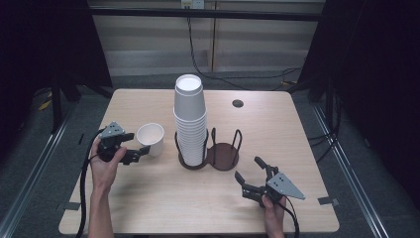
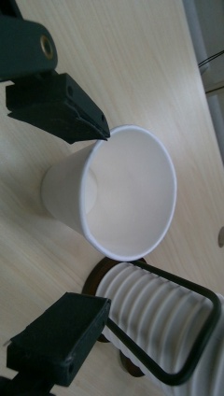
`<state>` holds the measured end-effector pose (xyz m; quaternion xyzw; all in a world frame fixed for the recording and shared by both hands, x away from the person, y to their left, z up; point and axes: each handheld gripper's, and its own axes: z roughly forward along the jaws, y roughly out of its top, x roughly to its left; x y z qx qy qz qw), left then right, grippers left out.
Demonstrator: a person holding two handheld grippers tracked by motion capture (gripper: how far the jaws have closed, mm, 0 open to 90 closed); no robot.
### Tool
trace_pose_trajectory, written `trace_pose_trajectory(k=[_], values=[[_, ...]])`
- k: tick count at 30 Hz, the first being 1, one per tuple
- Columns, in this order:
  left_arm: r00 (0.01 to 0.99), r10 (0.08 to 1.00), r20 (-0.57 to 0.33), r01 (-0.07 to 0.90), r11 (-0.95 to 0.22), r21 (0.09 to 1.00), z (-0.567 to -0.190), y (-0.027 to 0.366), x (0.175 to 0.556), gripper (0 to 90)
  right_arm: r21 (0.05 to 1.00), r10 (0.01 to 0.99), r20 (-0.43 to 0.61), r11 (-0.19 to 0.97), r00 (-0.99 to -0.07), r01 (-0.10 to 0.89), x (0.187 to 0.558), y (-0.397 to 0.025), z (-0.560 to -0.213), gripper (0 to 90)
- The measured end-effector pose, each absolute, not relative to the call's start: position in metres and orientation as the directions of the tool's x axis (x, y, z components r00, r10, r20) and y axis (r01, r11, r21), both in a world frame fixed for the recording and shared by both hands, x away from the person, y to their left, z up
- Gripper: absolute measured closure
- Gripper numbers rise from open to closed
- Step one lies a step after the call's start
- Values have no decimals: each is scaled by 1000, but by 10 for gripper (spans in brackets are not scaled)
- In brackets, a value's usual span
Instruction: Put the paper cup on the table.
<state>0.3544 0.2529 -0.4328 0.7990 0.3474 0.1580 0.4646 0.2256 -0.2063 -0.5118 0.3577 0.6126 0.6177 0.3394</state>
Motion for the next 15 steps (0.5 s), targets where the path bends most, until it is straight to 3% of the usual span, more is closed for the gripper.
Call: trace_pose_trajectory(k=[15], values=[[702,700,-129,364,-198,910,-442,246,321,161,1000,857,25,-19,-515,18,226,-206,-512,133]])
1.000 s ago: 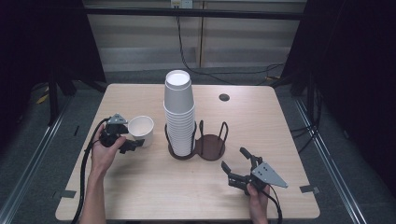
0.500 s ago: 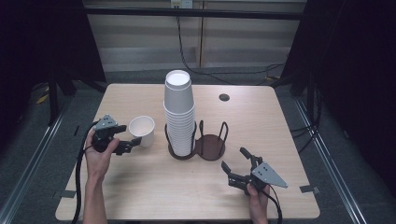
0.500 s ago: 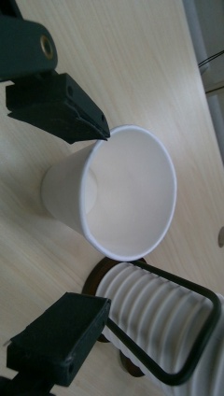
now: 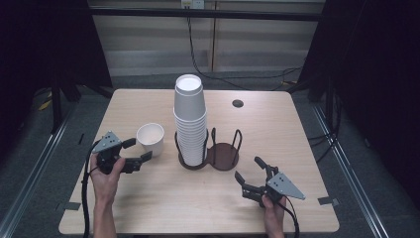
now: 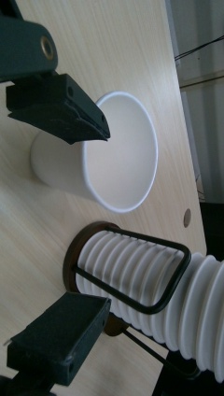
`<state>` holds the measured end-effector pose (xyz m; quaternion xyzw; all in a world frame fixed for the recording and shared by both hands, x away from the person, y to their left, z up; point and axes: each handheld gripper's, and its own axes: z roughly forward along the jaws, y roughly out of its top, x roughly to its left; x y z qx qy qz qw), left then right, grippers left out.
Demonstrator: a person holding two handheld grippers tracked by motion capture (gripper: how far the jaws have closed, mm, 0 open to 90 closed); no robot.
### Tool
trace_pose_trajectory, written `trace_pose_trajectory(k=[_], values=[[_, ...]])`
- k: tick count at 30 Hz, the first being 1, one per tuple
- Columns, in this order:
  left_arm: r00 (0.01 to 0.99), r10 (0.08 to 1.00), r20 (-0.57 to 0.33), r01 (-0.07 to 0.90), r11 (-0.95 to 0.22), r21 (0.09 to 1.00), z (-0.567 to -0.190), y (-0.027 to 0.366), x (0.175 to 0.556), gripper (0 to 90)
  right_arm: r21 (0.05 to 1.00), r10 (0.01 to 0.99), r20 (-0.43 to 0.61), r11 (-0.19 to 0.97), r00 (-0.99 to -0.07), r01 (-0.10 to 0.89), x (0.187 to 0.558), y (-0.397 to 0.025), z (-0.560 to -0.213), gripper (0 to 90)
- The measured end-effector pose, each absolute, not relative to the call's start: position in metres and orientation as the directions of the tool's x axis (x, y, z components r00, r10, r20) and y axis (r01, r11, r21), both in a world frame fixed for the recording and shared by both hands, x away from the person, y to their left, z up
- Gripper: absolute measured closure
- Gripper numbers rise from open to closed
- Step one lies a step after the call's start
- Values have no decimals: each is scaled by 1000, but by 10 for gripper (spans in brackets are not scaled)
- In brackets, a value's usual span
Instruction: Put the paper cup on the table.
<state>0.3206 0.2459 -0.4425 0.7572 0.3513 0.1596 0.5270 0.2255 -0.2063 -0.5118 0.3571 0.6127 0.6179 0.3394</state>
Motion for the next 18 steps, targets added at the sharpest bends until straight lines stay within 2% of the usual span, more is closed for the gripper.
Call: trace_pose_trajectory(k=[3,7,12,14,18], values=[[703,701,-120,354,-199,914,-447,241,312,161,1000,857,25,-19,-514,18,226,-206,-512,133],[711,686,-151,311,-114,944,-449,240,305,161,1000,857,26,-19,-514,19,226,-206,-512,133],[652,746,-137,294,-82,952,-459,239,296,161,1000,858,23,-17,-513,17,225,-206,-512,133],[679,715,-169,293,-53,955,-463,238,292,161,1000,858,24,-17,-514,18,225,-207,-512,133],[714,695,-84,249,-140,958,-462,220,281,161,1000,858,23,-16,-513,18,225,-207,-512,133]])
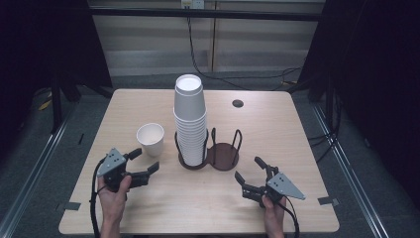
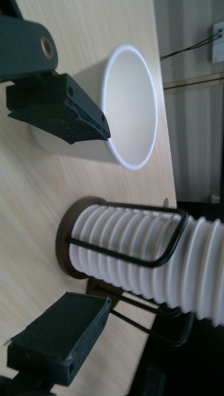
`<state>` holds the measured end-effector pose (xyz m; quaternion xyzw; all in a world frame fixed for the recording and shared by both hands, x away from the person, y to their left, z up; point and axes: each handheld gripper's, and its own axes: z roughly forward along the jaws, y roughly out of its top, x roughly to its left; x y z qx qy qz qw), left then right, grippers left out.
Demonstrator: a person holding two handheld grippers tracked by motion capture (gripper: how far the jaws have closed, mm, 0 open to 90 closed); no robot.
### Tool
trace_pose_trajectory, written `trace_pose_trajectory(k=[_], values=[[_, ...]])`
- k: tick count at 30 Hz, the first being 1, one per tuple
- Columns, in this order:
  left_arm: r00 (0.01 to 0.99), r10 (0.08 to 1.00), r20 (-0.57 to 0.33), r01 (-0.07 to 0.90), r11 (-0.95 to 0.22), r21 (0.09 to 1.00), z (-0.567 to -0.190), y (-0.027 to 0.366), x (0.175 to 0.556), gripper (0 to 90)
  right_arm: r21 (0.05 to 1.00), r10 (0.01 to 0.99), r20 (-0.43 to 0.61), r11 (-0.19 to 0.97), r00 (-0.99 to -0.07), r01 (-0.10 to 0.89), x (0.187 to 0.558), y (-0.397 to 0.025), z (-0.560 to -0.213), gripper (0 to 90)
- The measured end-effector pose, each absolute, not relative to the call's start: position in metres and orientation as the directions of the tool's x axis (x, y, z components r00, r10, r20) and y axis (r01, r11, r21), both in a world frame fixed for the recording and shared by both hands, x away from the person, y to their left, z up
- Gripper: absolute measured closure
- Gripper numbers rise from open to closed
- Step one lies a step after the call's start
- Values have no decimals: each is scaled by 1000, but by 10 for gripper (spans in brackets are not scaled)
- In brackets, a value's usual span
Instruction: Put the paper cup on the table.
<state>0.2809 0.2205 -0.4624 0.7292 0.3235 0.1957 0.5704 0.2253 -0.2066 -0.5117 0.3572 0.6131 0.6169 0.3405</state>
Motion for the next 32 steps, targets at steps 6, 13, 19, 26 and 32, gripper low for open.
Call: trace_pose_trajectory(k=[6,13,19,26,32], values=[[694,717,-66,186,-90,978,-476,203,265,161,1000,858,23,-18,-513,16,225,-206,-512,133],[729,683,-54,153,-86,984,-491,187,252,160,1000,858,22,-17,-513,15,225,-206,-512,133],[728,680,-86,148,-34,988,-505,178,243,160,1000,858,24,-18,-514,17,225,-206,-512,133],[727,682,-81,84,28,996,-509,183,236,160,1000,858,25,-18,-513,20,225,-206,-512,134],[744,668,-3,13,-10,1000,-510,177,232,161,1000,863,29,-19,-504,24,226,-206,-512,134]])
